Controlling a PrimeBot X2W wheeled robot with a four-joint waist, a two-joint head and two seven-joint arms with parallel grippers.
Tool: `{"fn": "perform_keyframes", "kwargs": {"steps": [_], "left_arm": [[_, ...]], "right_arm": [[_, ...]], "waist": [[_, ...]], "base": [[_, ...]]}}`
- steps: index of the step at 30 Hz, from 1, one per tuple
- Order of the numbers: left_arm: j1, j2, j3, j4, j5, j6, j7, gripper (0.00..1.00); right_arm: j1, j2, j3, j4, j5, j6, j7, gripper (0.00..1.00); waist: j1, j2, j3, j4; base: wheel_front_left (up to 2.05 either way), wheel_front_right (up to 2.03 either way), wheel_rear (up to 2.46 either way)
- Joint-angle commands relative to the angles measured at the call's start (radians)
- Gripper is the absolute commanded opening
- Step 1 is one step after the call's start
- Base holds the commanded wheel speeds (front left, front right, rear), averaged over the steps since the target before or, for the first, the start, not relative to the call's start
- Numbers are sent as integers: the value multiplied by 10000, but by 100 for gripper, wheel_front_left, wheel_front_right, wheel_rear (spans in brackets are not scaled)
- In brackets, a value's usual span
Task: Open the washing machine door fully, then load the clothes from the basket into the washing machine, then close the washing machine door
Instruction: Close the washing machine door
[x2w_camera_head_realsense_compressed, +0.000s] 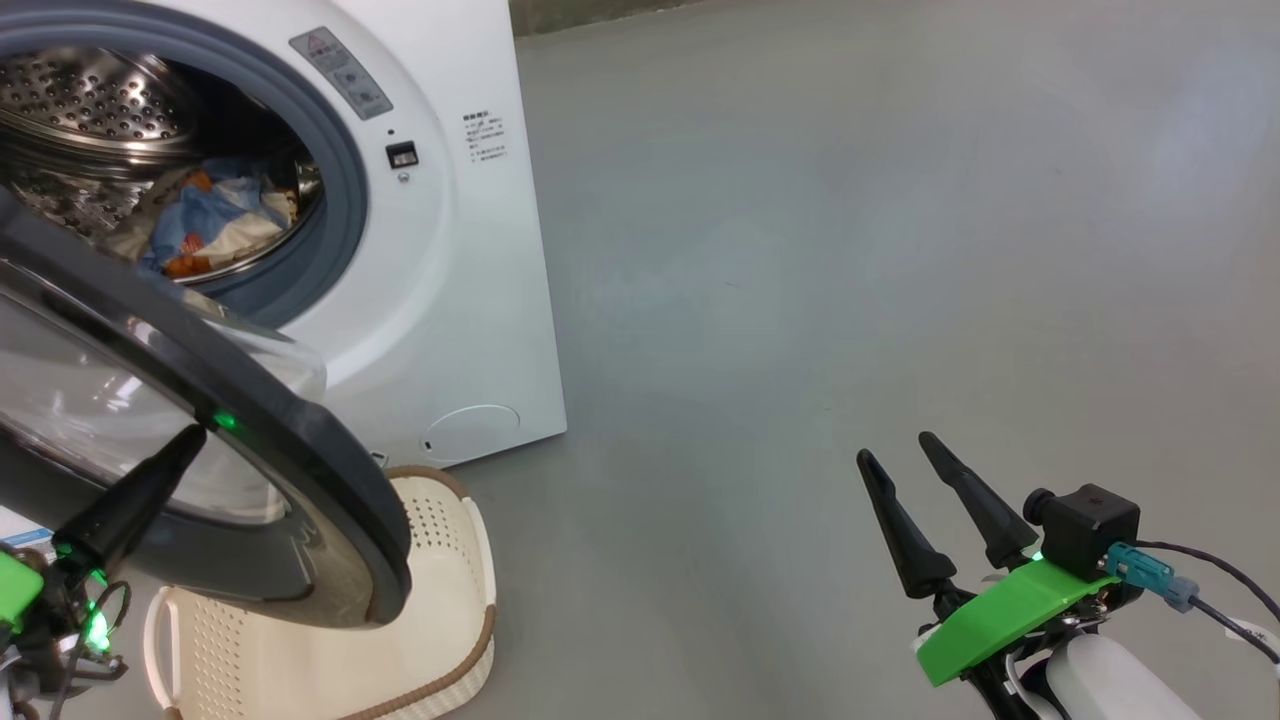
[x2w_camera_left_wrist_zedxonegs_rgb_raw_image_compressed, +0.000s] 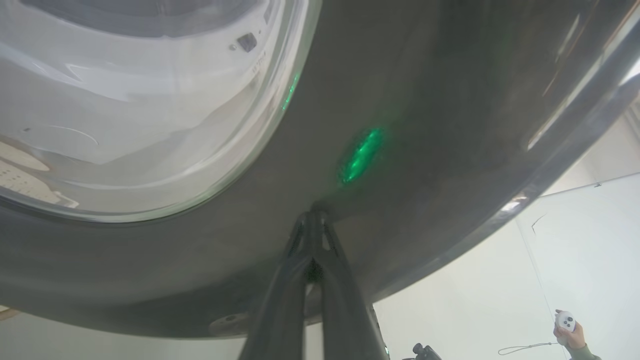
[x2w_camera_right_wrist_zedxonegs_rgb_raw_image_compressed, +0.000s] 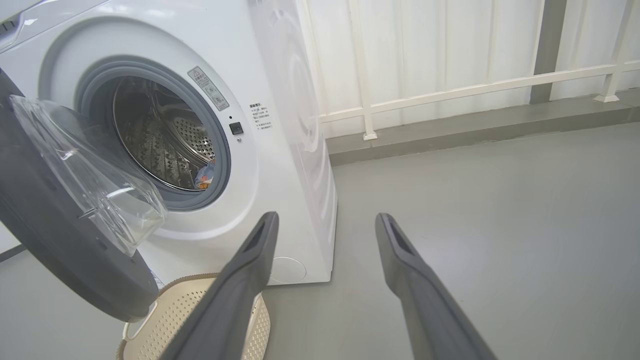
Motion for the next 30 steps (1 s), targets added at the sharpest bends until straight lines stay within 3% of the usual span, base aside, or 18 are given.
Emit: {"fn": "perform_keyframes", "kwargs": {"steps": [1, 21, 22, 24, 25, 30], "left_arm": [[-528, 340, 337, -165, 75, -124, -25, 0], [-298, 410, 363, -257, 469, -405, -324, 0], [-247, 450, 381, -322, 540, -420, -367, 12], [-141, 560, 419, -426, 739, -452, -487, 52], [-74, 665, 418, -462, 974, -477, -615, 100], [319, 993, 170, -642, 2561, -686, -1826, 100]], "right_arm": [[-41, -29, 86, -252, -94, 44, -80, 100], [46, -181, 69, -196, -85, 44, -80, 100], [52, -193, 56, -202, -83, 44, -80, 100], [74, -214, 19, -221, -86, 44, -80, 100], [83, -223, 3, -230, -90, 44, -80, 100], [81, -182, 6, -248, -117, 44, -80, 100]], "waist": [[0, -1, 0, 20], [0, -1, -197, 475], [0, -1, -199, 496], [0, -1, -195, 543], [0, -1, -190, 568], [0, -1, -164, 664]], "base": [[0, 0, 0], [0, 0, 0], [0, 0, 0], [0, 0, 0], [0, 0, 0], [0, 0, 0]]}}
